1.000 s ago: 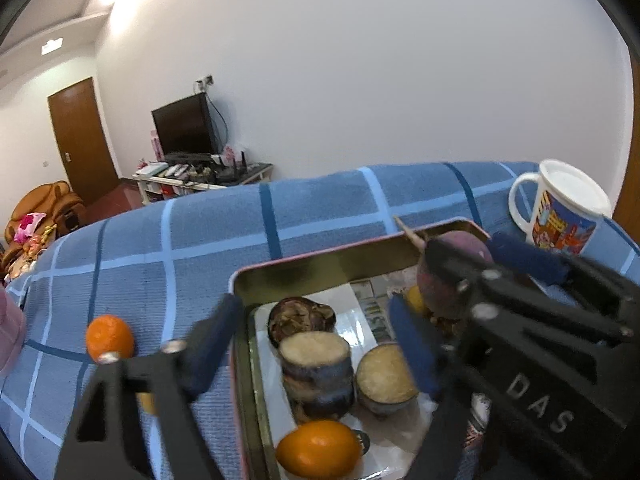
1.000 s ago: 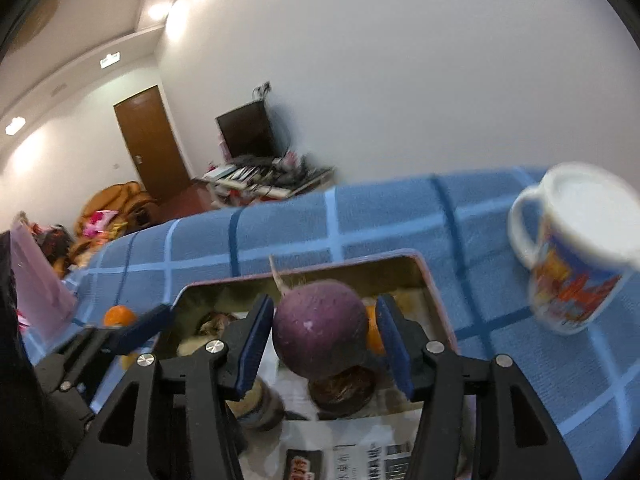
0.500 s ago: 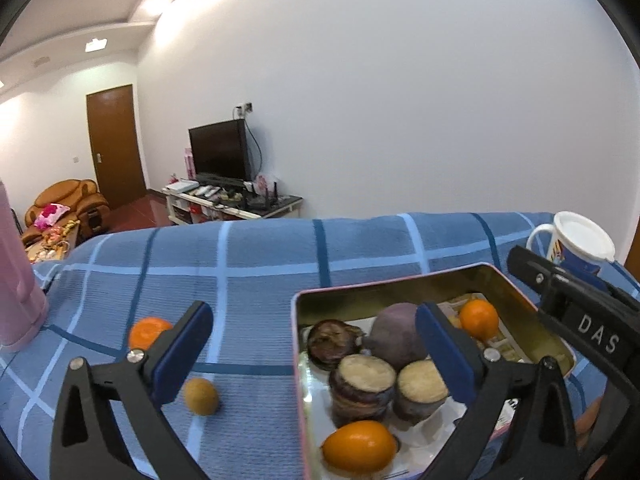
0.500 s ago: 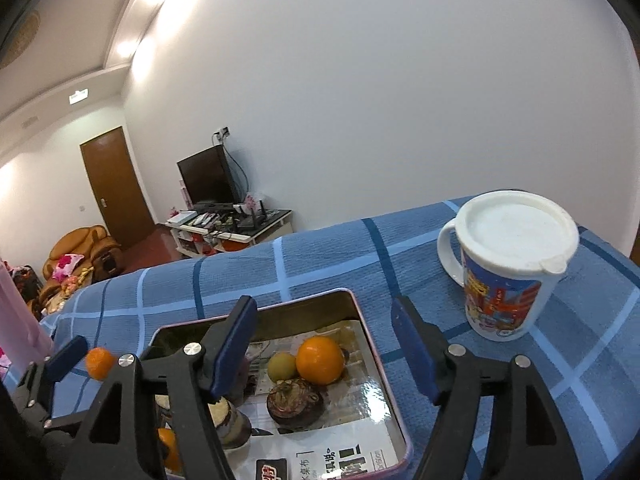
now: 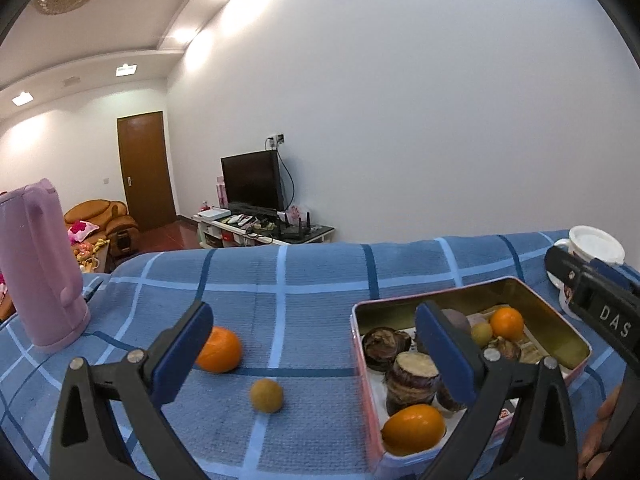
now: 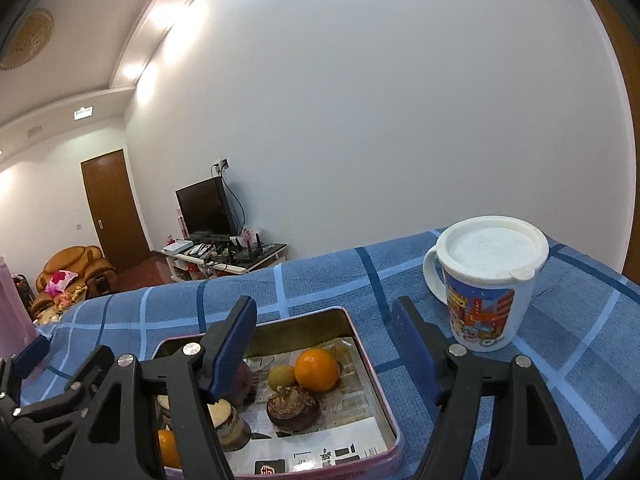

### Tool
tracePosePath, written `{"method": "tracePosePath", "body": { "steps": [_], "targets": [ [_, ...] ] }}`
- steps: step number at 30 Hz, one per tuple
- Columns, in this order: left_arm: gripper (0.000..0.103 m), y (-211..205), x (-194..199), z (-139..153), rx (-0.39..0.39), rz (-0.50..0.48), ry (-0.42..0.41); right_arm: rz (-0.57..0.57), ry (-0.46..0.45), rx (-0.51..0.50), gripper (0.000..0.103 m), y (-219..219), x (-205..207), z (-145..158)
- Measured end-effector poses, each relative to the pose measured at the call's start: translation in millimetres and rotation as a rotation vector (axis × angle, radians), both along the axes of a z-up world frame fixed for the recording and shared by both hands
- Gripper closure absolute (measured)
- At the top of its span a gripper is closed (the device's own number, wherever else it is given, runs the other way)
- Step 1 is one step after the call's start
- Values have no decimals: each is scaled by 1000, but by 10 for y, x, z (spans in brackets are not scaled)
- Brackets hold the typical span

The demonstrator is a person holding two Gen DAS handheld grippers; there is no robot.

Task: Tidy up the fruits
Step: 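Move both tools back toward the orange and small yellow fruit on the bedspread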

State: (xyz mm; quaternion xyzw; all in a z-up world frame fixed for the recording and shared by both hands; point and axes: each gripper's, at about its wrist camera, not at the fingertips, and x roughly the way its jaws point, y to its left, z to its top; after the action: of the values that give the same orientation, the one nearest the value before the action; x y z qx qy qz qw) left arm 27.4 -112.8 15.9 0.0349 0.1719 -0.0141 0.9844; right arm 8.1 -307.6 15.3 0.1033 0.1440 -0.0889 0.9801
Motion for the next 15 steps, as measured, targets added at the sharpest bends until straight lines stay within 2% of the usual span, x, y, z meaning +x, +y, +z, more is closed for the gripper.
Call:
{"method": "tracePosePath", "body": {
  "steps": [8,15],
  "targets": [
    [0,20,-45,-8,-10,-6,2,-37,-22,-31,31,84,-132,12],
    [0,-74,-145,-7,31,-40,-10,-68,-23,-41,31,105,-281,43]
  ]
}}
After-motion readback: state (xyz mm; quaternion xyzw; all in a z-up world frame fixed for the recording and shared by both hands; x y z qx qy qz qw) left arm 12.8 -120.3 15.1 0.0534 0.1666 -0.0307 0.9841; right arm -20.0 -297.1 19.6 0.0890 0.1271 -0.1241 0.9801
